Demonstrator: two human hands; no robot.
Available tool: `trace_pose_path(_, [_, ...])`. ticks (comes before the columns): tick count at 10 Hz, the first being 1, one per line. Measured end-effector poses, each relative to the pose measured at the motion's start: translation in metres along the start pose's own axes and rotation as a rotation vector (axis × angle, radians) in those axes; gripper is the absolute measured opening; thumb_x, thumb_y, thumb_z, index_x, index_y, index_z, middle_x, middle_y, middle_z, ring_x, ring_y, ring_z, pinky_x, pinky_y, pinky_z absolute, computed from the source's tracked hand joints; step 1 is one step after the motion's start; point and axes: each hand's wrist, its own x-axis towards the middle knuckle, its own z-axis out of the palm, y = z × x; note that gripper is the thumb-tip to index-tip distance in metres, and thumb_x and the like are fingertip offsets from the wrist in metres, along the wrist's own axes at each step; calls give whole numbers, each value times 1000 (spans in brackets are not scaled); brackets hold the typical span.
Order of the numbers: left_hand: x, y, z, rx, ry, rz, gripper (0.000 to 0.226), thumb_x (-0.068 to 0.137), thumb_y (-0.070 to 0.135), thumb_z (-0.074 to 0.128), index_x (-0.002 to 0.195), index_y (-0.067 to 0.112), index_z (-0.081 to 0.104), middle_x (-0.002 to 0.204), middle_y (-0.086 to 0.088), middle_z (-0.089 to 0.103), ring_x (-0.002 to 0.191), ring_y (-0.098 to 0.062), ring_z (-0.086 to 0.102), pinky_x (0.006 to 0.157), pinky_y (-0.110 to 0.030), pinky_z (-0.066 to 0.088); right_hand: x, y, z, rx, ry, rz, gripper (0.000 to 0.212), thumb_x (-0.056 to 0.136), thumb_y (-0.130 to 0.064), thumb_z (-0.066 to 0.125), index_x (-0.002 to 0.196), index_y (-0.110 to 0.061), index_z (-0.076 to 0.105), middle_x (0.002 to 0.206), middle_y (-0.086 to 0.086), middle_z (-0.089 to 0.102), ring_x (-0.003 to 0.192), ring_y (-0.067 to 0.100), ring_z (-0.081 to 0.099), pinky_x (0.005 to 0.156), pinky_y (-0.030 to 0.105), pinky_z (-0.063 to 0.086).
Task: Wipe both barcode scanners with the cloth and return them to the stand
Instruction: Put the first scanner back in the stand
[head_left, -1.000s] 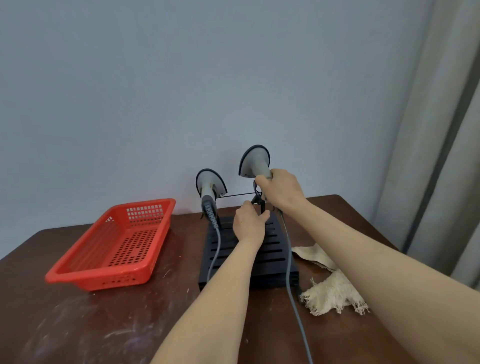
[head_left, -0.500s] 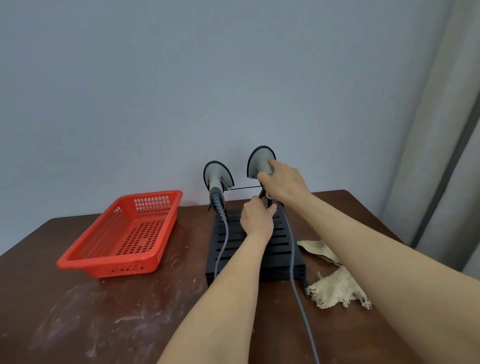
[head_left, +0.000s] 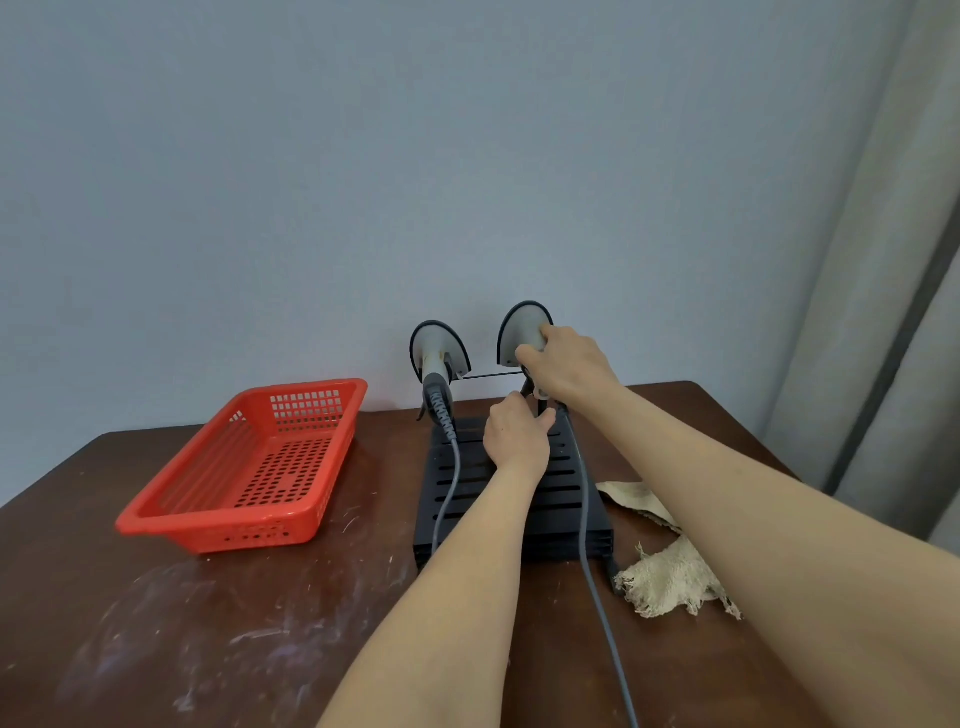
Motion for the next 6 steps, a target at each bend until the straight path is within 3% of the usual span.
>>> trace_pose_path(2, [-1,1,-1,2,4,5,23,91,20,56,104,2,58,104,-14,65,95,-31,62,67,-34,45,0,7,5,0,0,-7,18,87,-29,44,79,-13,41,79,8,53,74,27,49,53,32,32])
trace_pose_path(3, [-1,1,0,1,6,7,22,91,19,56,104,2,58,105,-14,65,95,-31,62,66,-33,44,1,8,7,-8,-6,-14,22,87,-28,44,70,-17,34,75,6,50,71,27,47,52,31,30])
trace_pose_path(6, [1,0,-6,-25,-35,-15,24,90,19,56,106,1,57,106,-17,64,95,-33,61,66,-34,44,0,12,10,5,-59,1,15,87,-31,42,82,-17,37,83,7,53,78,27,49,53,31,31])
